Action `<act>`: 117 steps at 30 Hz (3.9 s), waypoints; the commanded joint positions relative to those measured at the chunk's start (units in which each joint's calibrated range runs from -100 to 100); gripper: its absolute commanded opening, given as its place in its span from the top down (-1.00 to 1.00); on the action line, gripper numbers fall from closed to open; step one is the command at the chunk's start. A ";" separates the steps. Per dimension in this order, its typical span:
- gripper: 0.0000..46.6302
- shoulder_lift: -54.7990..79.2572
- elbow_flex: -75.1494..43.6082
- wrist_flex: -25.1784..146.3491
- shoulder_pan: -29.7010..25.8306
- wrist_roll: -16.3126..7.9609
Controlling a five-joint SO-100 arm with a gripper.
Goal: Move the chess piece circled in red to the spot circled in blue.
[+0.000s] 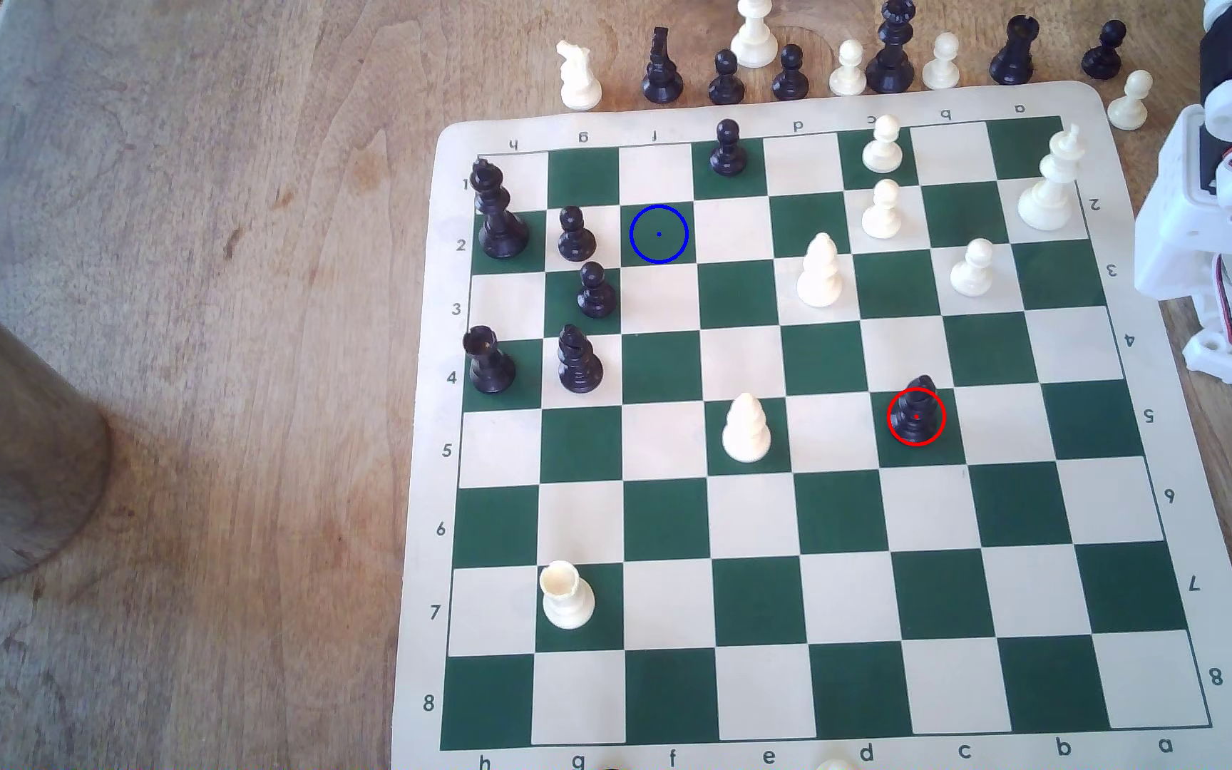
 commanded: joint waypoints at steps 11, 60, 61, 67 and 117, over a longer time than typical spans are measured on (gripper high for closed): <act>0.99 0.06 -18.23 57.53 -5.58 0.24; 0.33 3.71 -25.57 182.35 -30.06 -9.28; 0.31 6.42 -25.57 182.35 -30.77 -9.28; 0.32 14.06 -22.94 177.92 -31.71 -9.33; 0.33 39.53 -24.57 143.77 -26.15 -11.48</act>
